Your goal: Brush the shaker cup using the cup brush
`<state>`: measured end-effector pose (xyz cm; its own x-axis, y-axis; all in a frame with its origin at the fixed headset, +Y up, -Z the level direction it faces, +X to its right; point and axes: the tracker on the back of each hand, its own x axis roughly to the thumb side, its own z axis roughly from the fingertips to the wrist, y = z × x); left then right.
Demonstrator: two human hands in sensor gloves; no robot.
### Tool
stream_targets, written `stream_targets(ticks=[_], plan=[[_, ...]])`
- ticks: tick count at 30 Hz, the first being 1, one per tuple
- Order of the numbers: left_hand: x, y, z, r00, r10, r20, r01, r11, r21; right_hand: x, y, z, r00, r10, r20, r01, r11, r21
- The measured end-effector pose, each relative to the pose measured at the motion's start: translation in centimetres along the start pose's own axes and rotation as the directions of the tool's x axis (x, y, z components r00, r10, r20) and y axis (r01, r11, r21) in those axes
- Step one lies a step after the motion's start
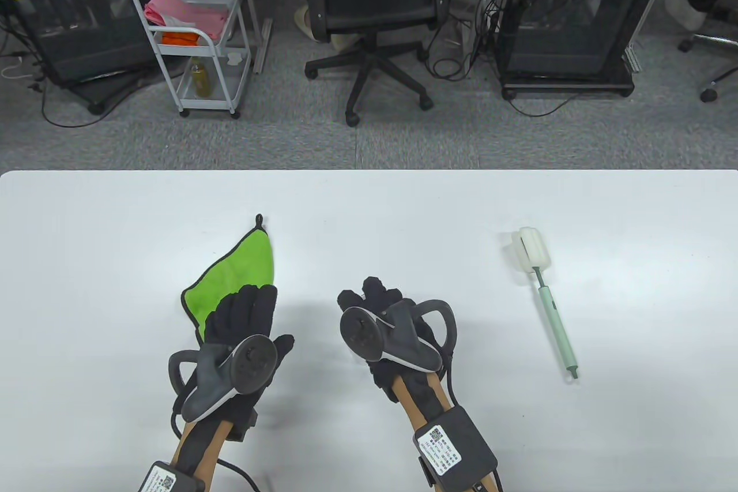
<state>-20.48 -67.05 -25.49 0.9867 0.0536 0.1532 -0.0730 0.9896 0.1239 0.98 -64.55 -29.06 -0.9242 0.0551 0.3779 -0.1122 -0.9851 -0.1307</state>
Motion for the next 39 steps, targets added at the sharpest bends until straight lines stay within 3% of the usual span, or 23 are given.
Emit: stream_targets(ticks=[2,5,11,16,21,23,30,39], plan=[[0.0,0.0,0.0,1.000,-0.005,0.001,0.005,1.000,0.001,-0.6,-0.4,0.3,0.998,-0.059,-0.023,0.060,0.998,0.023],[-0.1,0.0,0.0,1.000,-0.003,-0.006,0.003,1.000,0.005,-2.4,-2.3,1.0,0.984,-0.156,-0.081,0.148,0.985,-0.094],[-0.3,0.0,-0.1,1.000,0.007,-0.017,-0.006,1.000,0.018,-7.8,-4.3,3.3,0.979,-0.123,-0.162,0.102,0.986,-0.131],[-0.5,0.1,-0.1,0.999,0.042,-0.013,-0.041,0.999,0.023,-10.7,-1.7,5.8,0.962,-0.210,-0.172,0.191,0.974,-0.121],[-0.6,-0.3,-0.2,0.999,0.035,-0.011,-0.035,0.999,0.004,-11.9,1.4,7.4,0.958,-0.170,-0.232,0.156,0.984,-0.081],[-0.6,-0.7,-0.3,1.000,0.023,-0.017,-0.023,1.000,-0.016,-12.4,2.2,7.7,0.946,-0.181,-0.269,0.186,0.983,-0.009],[-0.7,-1.1,-0.5,0.999,0.007,-0.032,-0.008,0.999,-0.041,-12.5,2.1,8.3,0.957,-0.141,-0.255,0.128,0.990,-0.065],[-1.0,-1.5,-0.7,0.999,-0.011,-0.045,0.008,0.998,-0.055,-12.3,2.3,8.6,0.954,-0.163,-0.250,0.156,0.986,-0.051]])
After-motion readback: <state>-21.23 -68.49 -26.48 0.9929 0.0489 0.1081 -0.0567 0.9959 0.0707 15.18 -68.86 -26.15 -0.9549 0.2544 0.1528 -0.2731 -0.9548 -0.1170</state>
